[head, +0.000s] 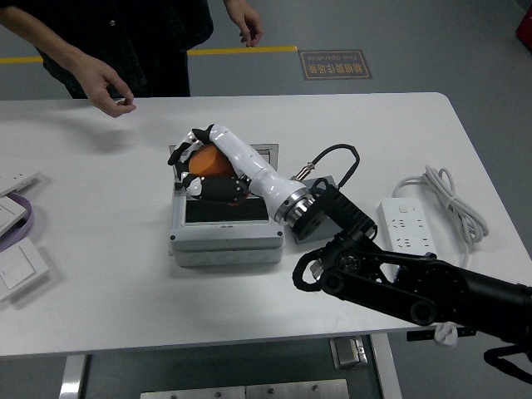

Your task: Pick up the cylinder from the cube,place it in the box,flap close box

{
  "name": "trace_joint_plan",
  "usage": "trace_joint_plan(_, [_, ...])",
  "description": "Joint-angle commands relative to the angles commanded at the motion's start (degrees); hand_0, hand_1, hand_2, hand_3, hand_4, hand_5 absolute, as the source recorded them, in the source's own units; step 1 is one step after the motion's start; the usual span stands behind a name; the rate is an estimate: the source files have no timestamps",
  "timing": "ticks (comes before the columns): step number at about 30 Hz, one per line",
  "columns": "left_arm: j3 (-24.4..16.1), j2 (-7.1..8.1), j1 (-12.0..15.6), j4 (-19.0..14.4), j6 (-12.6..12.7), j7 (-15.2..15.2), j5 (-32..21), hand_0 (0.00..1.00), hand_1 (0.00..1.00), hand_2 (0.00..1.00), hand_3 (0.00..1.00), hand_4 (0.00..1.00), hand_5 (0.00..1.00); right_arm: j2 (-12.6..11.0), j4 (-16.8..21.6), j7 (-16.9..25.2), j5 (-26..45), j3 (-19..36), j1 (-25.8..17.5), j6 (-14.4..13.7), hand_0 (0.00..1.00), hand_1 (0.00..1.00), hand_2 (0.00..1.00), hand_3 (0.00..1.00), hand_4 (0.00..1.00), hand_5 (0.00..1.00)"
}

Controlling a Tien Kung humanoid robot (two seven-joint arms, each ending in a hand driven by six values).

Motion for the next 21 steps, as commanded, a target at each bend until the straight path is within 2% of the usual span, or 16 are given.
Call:
trace_joint_plan(5, [0.32,-0.04,-0.10,0.00,0.01,0.05,-0.13,0.593,0.585,0.548,0.621,0.692,0.250,1.35,-3.36,-7.44,-9.73,-3.14,2.21,5.26,0.011,0.149,0.239,0.189,0.002,0.002])
trace_joint_plan(6, [0.50,-0.05,-0.13,0.01,0.01,0.06,-0.23,0.594,0.584,0.548,0.621,0.692,0.251,1.54,-4.02,-8.78,-11.78,-3.47,2.50,6.10,0.021,0.162,0.366,0.249,0.002,0.002])
trace_joint_plan(8, [0.75,-0.04,-0.23,0.04,0.02,0.04,-0.41,0.594,0.584,0.548,0.621,0.692,0.251,1.86,-5.38,-10.88,-15.36,-3.98,2.94,7.26,0.021,0.162,0.366,0.249,0.002,0.002])
trace_joint_plan(11, [0.82,0.00,-0.33,0.06,0.01,0.04,-0.40,0.594,0.584,0.548,0.621,0.692,0.251,2.10,-6.87,-11.63,-19.24,-4.69,3.49,7.99,0.021,0.162,0.366,0.249,0.002,0.002])
trace_joint_plan(12, [0.84,0.02,-0.36,0.06,0.00,0.04,-0.40,0.594,0.584,0.548,0.621,0.693,0.251,2.17,-7.32,-11.63,-20.45,-4.99,3.68,8.12,0.100,0.221,0.462,0.384,0.002,0.002])
trace_joint_plan(17, [0.89,0.03,-0.41,0.06,-0.01,0.05,-0.37,0.594,0.584,0.548,0.621,0.693,0.251,2.48,-8.77,-11.57,-22.16,-6.18,4.19,8.89,0.100,0.221,0.462,0.384,0.002,0.002])
trace_joint_plan(18, [0.86,0.04,-0.42,0.06,-0.02,0.05,-0.32,0.593,0.584,0.548,0.621,0.693,0.253,2.53,-9.00,-11.71,-22.30,-6.39,4.27,9.09,0.658,0.566,0.606,0.579,0.119,0.002])
trace_joint_plan(21, [0.82,0.05,-0.46,0.05,-0.04,0.04,-0.24,0.593,0.584,0.548,0.621,0.693,0.253,2.67,-9.67,-12.49,-22.97,-6.93,4.44,9.74,0.658,0.566,0.606,0.579,0.119,0.002])
